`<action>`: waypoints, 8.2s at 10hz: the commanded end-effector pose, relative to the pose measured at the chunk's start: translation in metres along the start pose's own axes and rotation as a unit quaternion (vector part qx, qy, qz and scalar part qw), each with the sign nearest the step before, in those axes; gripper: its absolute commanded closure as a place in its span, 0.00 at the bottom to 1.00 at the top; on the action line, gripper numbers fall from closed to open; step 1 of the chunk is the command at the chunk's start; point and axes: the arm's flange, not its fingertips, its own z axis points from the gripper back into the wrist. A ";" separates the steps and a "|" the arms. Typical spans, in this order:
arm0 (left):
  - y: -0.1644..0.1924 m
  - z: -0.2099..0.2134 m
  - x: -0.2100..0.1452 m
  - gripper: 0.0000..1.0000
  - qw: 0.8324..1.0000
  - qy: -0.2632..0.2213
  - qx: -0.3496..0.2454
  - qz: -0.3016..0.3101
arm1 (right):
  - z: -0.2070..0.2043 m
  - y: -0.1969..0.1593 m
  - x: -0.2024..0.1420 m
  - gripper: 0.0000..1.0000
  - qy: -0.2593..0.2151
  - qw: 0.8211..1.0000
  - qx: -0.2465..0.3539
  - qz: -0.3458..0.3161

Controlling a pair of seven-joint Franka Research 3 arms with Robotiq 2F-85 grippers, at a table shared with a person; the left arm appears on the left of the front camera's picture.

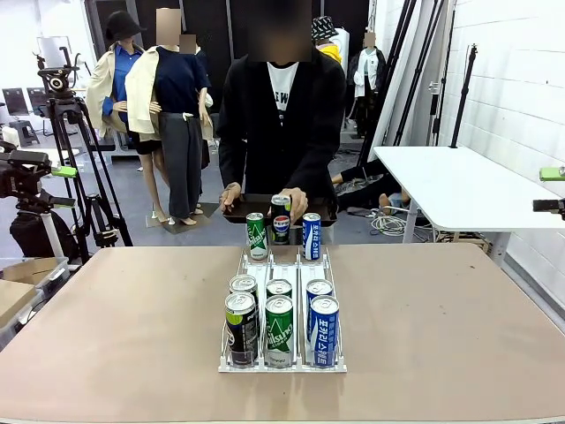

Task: Retrieve and hand over the desired beverage to the person.
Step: Pick up a can of the same type that the person held from the Automatic Can Dispenser.

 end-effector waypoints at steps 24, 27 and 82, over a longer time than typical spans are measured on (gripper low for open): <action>-0.002 0.002 0.001 0.00 1.000 -0.003 -0.009 0.006 | 0.000 0.002 -0.001 0.00 -0.002 1.000 0.006 0.004; -0.002 0.002 0.001 0.00 1.000 -0.003 -0.009 0.006 | 0.000 0.002 -0.001 0.00 -0.002 1.000 0.006 0.004; -0.246 -0.260 -0.163 0.00 0.952 0.168 0.219 -0.135 | 0.000 0.002 -0.001 0.00 -0.002 1.000 0.006 0.004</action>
